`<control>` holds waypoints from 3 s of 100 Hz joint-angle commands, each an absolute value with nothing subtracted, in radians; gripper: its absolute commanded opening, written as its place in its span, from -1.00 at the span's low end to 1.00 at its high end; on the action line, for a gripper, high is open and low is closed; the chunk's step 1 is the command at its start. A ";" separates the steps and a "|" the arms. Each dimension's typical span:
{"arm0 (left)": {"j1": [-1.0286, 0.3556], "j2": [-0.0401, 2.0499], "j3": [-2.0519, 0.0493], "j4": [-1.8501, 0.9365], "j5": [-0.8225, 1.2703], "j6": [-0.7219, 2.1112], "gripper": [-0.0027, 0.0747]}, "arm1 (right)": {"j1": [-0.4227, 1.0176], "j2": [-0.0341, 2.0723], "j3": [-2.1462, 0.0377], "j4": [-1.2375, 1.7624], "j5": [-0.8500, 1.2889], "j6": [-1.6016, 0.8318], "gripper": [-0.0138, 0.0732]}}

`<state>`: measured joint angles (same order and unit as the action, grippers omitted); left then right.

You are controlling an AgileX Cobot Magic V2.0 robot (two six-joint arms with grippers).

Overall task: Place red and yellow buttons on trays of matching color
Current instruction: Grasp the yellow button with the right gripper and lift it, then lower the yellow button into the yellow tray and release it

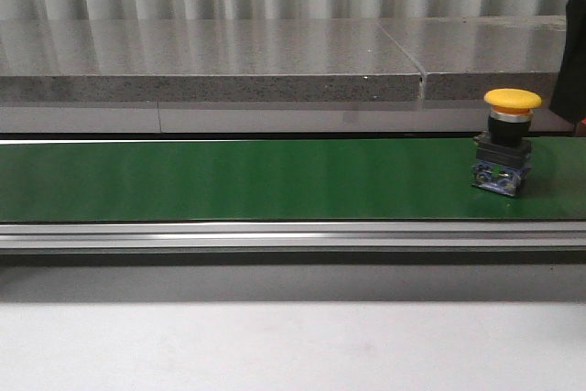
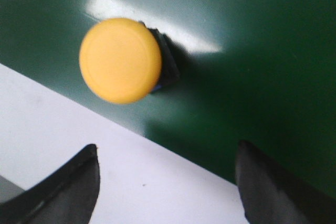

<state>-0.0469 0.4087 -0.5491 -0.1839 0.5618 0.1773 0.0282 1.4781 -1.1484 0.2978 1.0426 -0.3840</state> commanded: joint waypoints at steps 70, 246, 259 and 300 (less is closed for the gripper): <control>-0.055 0.413 -0.575 -0.203 0.486 0.172 -0.98 | 0.045 1.558 -1.166 0.317 0.873 -0.398 -0.15; -0.055 0.413 -0.575 -0.203 0.486 0.172 -0.98 | -0.534 1.316 -0.819 -0.071 0.652 0.188 -0.48; -0.055 0.413 -0.575 -0.203 0.486 0.172 -0.98 | -0.534 1.373 -0.819 -0.071 0.635 0.190 -0.48; -0.055 0.413 -0.575 -0.203 0.486 0.172 -0.98 | -0.534 1.498 -0.819 -0.071 0.602 0.195 -0.47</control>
<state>-0.0469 0.4087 -0.5491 -0.1839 0.5618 0.1773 -0.5275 1.5066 -0.7988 -0.0571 0.6331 0.1952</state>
